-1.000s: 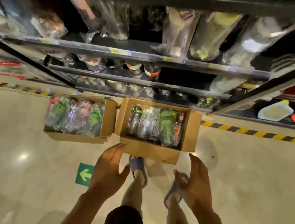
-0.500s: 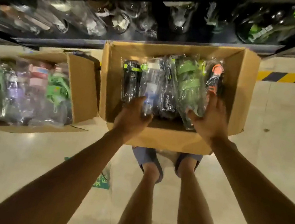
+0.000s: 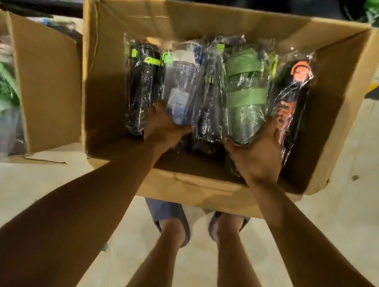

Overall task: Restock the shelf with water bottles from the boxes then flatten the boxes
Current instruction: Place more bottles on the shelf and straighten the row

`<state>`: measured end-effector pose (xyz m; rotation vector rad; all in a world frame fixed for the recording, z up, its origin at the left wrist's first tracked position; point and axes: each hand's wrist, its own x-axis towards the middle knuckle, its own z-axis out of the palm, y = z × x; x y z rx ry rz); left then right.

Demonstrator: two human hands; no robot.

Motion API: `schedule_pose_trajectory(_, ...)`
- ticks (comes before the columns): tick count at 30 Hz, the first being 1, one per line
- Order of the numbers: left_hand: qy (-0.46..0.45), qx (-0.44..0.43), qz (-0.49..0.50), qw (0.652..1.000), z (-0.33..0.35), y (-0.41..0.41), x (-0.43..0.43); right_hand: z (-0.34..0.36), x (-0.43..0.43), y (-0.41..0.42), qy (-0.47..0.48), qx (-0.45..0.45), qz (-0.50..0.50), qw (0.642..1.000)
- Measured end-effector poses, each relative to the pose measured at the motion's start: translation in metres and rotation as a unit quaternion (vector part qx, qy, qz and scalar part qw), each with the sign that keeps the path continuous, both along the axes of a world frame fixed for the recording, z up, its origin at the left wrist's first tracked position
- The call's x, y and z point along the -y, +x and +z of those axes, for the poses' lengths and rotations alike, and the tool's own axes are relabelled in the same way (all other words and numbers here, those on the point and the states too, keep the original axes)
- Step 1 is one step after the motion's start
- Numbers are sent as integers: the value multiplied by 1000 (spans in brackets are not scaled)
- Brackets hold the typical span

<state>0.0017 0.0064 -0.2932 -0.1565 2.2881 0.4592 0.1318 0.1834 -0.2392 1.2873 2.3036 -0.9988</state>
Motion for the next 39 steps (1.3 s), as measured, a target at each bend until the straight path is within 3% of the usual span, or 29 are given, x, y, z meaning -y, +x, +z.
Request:
schedule_pose_trajectory(6, 93, 64, 129, 985, 50, -2, 8, 40, -16, 2, -89, -7, -97, 991)
schedule_pose_trajectory(14, 185, 120, 141, 965, 240, -11, 25, 187, -30, 16, -207, -49, -268, 940)
schedule_pose_trajectory(21, 279, 106, 193, 935, 470, 7, 30, 410, -15, 53, -281, -128, -269, 912)
schedule_pose_trajectory(27, 382, 69, 181, 903, 660, 27, 28, 582, 11, 66, -294, -220, -264, 892)
schedule_pose_trajectory(32, 457, 8, 148, 877, 767, 34, 43, 714, 22, 70, -324, -322, -231, 859)
schedule_pose_trajectory(39, 558, -74, 68, 824, 890, 18, 25, 833, -15, 52, -289, -449, -159, 831)
